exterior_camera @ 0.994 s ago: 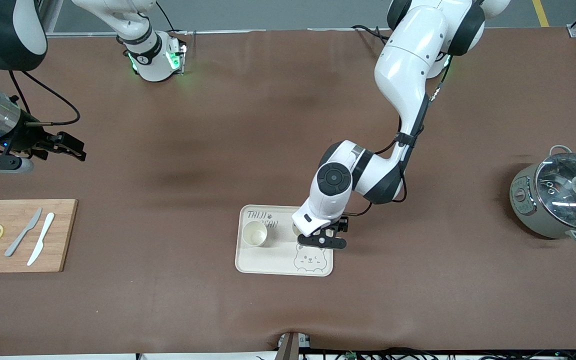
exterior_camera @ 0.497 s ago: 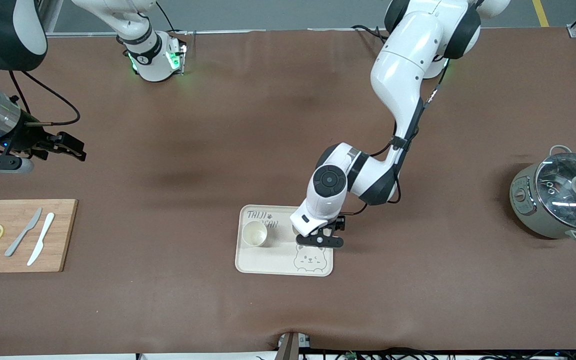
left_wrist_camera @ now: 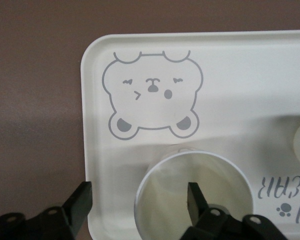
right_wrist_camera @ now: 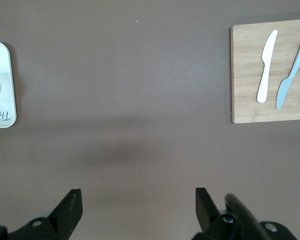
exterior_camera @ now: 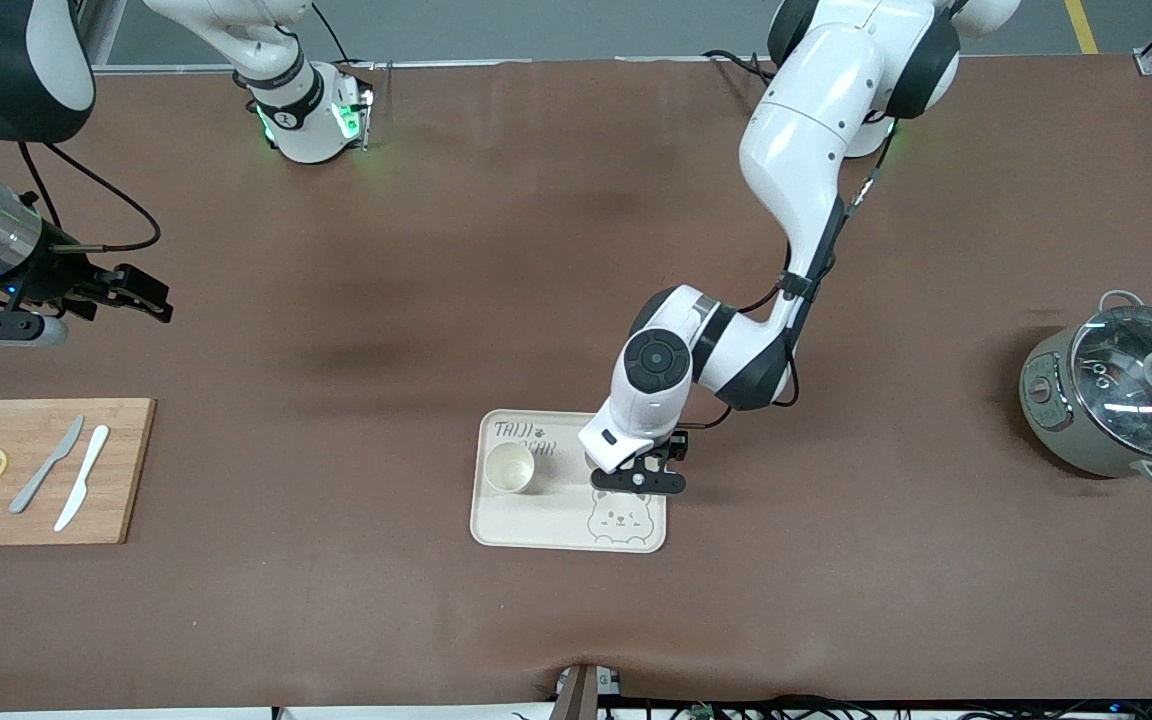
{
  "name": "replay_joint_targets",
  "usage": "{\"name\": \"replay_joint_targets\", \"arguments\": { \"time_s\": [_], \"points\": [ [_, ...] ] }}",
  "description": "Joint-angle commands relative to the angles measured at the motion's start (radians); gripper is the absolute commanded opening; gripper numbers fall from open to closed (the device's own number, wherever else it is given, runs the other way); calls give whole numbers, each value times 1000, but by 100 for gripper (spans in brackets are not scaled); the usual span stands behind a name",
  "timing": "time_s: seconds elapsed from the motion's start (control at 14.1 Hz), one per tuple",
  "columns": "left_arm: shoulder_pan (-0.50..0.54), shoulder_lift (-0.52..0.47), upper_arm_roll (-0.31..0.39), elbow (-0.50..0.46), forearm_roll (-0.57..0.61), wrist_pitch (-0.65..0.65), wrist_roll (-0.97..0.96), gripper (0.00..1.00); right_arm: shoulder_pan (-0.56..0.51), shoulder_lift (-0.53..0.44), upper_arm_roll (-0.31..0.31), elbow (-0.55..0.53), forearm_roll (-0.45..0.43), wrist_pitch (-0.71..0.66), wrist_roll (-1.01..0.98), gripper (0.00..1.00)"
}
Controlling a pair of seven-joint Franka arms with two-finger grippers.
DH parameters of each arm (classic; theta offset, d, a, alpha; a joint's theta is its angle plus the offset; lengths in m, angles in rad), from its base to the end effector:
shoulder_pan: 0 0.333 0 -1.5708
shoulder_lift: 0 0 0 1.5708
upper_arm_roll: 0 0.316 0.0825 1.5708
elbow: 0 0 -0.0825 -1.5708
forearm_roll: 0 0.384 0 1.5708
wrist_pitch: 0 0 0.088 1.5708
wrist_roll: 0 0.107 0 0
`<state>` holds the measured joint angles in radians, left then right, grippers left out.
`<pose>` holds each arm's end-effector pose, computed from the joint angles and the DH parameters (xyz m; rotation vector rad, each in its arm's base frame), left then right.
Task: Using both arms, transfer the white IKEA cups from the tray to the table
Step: 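Lower the left gripper around the cup and close on it, then lift the cup with the left gripper while the right gripper starts moving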
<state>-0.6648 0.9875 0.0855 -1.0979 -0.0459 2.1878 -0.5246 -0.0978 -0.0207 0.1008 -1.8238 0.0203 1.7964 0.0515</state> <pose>0.6416 -0.4484 0.2251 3.1059 -0.1121 0.1646 0.5559 0.0038 0.5349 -3.1230 0.0830 0.0114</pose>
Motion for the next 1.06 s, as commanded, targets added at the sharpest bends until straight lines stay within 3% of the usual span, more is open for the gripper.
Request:
{"name": "replay_joint_targets", "arguments": {
  "time_s": [0.0, 0.99],
  "points": [
    [-7, 20, 10, 35, 9, 4, -22, 0, 6, 1, -3, 1, 9, 6, 4, 100],
    [2, -25, 3, 27, -31, -31, -22, 0, 6, 4, -3, 1, 9, 6, 4, 100]
  ]
}}
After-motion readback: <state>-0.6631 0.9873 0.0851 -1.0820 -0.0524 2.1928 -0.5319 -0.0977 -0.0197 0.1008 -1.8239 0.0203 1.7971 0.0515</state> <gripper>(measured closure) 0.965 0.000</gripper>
